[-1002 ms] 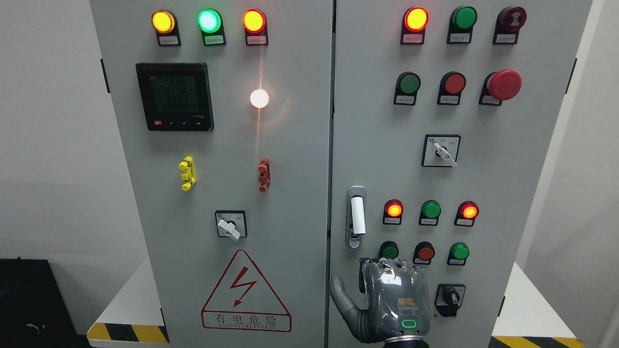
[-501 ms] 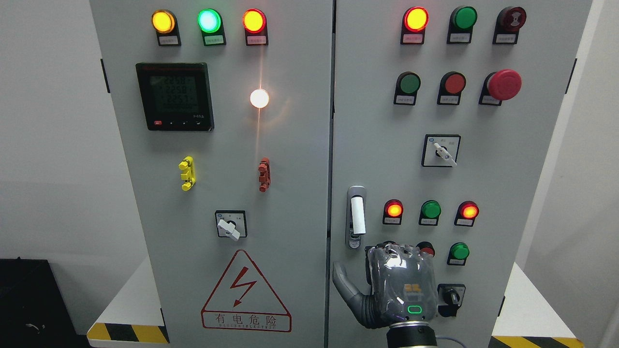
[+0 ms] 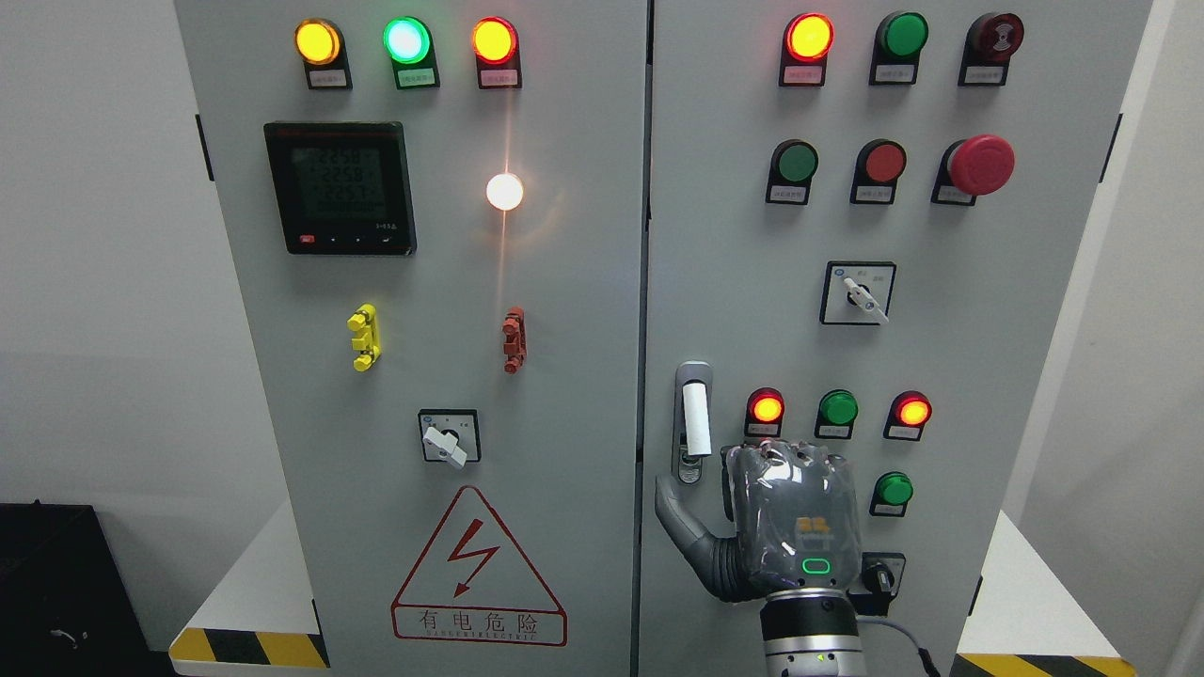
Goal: Release door handle
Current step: 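Lift the right hand up beside the upright door handle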
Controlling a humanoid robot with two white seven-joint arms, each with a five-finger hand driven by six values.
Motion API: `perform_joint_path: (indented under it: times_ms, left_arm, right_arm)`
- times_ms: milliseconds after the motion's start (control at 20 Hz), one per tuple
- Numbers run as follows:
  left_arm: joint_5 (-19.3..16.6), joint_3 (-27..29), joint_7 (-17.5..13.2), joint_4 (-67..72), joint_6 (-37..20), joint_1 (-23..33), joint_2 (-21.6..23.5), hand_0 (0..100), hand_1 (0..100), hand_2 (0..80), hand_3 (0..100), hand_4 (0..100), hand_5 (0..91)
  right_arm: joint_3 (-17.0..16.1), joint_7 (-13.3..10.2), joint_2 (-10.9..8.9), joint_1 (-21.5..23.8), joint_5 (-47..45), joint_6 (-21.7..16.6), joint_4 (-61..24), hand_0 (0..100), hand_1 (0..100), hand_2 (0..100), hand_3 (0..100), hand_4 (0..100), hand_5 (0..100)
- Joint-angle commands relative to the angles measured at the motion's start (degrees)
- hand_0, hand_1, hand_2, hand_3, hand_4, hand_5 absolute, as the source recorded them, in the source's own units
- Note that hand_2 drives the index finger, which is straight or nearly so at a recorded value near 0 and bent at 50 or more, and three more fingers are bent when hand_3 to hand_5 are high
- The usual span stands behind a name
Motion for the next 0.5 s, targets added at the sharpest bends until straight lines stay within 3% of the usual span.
perform_joint_path:
  times_ms: [0, 451]
  left_arm:
    - [0.04, 0.00, 0.01, -0.01, -0.02, 0.97, 0.00, 12, 56, 0.0, 0, 0, 0.0]
    - [0.04, 0.00, 0.01, -0.01, -0.02, 0.97, 0.00, 12, 56, 0.0, 0, 0, 0.0]
  right_arm:
    - [-1.02, -0.23, -0.18, -1.62, 0.11, 0.03, 2.26, 29, 14, 100, 100, 100, 100]
    - [-1.11, -0.23, -0.18, -2.85, 0.20, 0.03, 3.05, 28, 22, 100, 100, 100, 100]
